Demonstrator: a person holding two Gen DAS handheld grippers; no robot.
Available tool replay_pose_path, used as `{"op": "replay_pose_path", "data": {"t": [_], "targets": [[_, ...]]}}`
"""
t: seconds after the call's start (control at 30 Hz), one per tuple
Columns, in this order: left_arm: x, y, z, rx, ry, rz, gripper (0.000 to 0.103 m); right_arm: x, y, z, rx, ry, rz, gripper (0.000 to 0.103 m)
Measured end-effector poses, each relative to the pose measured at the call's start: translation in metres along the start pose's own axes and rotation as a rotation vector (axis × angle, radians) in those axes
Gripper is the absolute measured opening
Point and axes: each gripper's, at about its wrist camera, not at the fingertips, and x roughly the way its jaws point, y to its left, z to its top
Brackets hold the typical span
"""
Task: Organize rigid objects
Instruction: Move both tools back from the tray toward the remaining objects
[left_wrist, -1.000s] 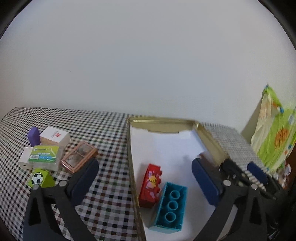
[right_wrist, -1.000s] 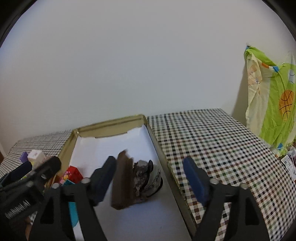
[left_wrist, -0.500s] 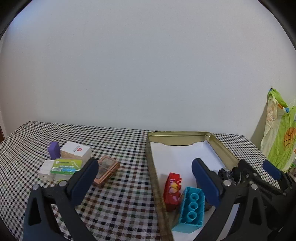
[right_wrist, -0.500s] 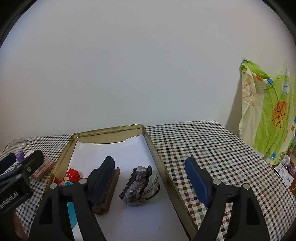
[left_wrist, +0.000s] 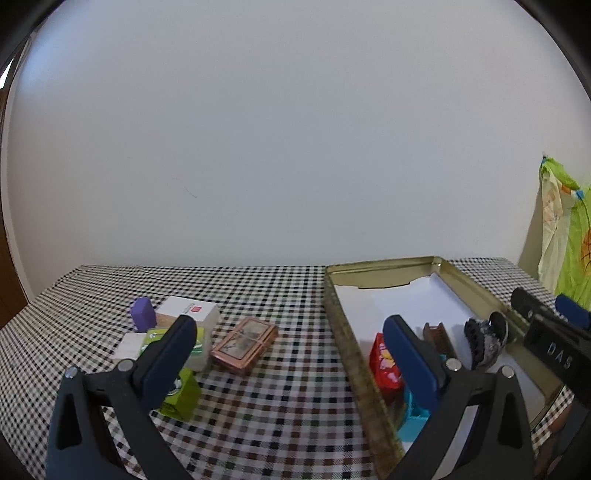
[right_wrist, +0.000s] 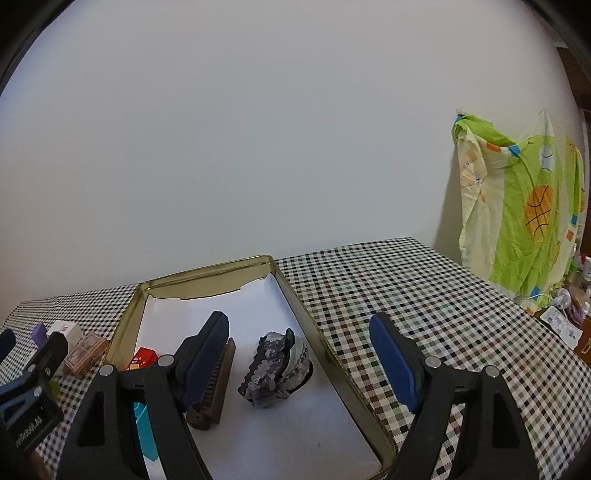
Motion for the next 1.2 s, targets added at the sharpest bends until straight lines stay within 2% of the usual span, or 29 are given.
{"op": "replay_pose_path", "data": {"t": [0.37, 0.7, 1.2], "targets": [[-0.012, 0.020, -0.003, 0.012, -0.010, -0.016, 0.102, -0.016, 0.015, -0.006, -0.005, -0.047, -0.042, 0.081], [-0.012, 0.047, -0.005, 0.019, -0.014, -0.017, 0.102, -0.033, 0.038, -0.014, -0.003, -0.058, -0.026, 0.081], [-0.005, 0.111, -0.008, -0.003, 0.021, 0.053, 0.102, -0.047, 0.096, -0.024, -0.047, -0.068, 0.046, 0.081]]}}
